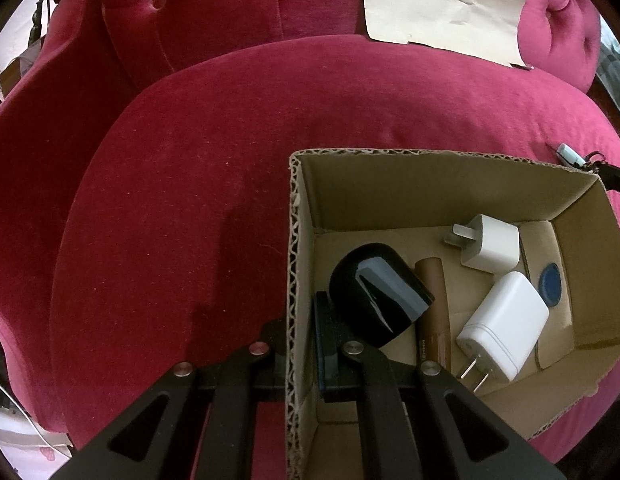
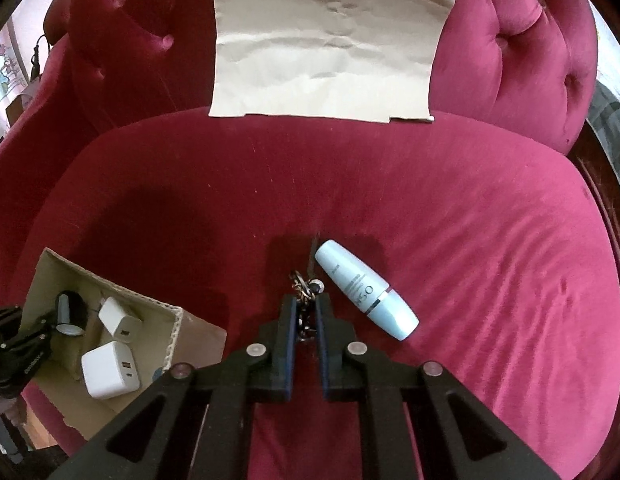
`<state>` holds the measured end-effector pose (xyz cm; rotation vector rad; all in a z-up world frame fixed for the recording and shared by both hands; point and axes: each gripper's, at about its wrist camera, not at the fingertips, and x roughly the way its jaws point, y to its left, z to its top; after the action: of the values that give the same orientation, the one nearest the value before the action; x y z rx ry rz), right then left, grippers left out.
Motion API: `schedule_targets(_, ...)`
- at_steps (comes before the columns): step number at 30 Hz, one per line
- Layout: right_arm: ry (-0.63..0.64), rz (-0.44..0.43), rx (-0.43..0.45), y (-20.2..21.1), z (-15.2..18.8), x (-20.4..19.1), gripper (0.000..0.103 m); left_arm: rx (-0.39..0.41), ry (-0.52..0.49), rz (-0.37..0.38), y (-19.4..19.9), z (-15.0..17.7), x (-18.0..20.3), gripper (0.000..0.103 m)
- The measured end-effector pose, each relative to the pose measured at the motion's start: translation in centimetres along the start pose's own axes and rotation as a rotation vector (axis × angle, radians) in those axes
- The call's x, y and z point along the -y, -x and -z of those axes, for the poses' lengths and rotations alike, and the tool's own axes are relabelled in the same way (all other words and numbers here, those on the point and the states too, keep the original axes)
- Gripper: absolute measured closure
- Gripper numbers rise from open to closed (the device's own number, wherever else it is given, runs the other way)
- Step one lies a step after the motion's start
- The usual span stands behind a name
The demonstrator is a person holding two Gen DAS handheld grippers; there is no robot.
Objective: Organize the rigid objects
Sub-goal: 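Close the right tool around the ring of the keys, then lift the keys with the right tool and carry them over the box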
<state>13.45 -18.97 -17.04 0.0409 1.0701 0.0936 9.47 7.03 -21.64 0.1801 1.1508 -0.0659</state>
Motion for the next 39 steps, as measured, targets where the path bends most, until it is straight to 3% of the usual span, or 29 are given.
schedule_targets(23, 0.034, 0.008, 0.083, 5.4, -0.5, -1.1, 0.096, -0.001, 0.009, -0.015, -0.1, 0.1, 0.1, 0.095)
schedule_targets(39, 0.072, -0.059, 0.158, 9.2, -1.6, -3.7, 0.095, -0.004, 0.009, -0.024, 0.0, 0.1, 0.2, 0.094)
